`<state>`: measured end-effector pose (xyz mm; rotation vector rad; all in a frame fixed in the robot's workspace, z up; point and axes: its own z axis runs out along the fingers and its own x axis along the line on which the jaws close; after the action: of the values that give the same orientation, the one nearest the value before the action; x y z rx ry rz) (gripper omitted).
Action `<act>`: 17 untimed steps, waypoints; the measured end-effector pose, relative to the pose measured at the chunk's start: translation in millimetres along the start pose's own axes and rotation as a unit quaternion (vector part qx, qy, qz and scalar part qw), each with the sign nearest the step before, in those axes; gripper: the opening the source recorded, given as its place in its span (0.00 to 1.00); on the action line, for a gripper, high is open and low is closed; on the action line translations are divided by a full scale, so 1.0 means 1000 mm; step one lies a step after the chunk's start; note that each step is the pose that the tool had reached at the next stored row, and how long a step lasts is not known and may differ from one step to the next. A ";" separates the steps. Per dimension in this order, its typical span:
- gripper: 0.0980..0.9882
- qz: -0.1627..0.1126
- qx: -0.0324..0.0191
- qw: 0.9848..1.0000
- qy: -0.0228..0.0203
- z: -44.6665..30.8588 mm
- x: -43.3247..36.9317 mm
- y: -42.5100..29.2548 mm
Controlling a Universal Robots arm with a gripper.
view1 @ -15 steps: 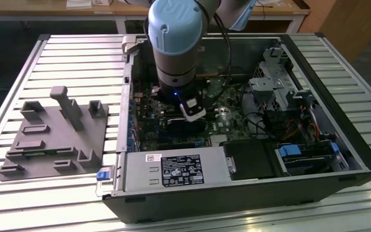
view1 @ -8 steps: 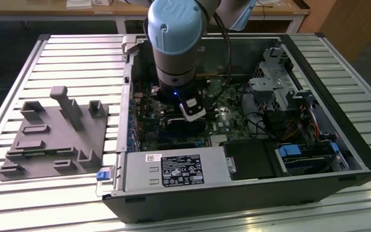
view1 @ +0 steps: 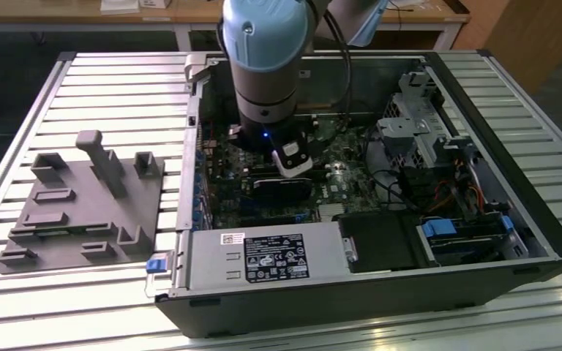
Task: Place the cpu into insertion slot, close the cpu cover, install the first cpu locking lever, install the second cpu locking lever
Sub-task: 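Install the second cpu locking lever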
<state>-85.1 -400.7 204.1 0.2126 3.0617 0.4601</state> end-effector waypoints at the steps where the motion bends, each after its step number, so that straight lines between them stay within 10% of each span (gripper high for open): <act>1: 0.01 0.000 0.001 1.000 0.000 -0.0022 0.0000 0.0007; 11: 0.01 0.005 0.028 1.000 -0.006 -0.0082 -0.0059 0.0037; 17: 0.01 0.009 0.032 0.999 -0.007 -0.0066 -0.0185 0.0078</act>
<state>-66.1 -397.9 213.1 0.2433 3.0653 0.3605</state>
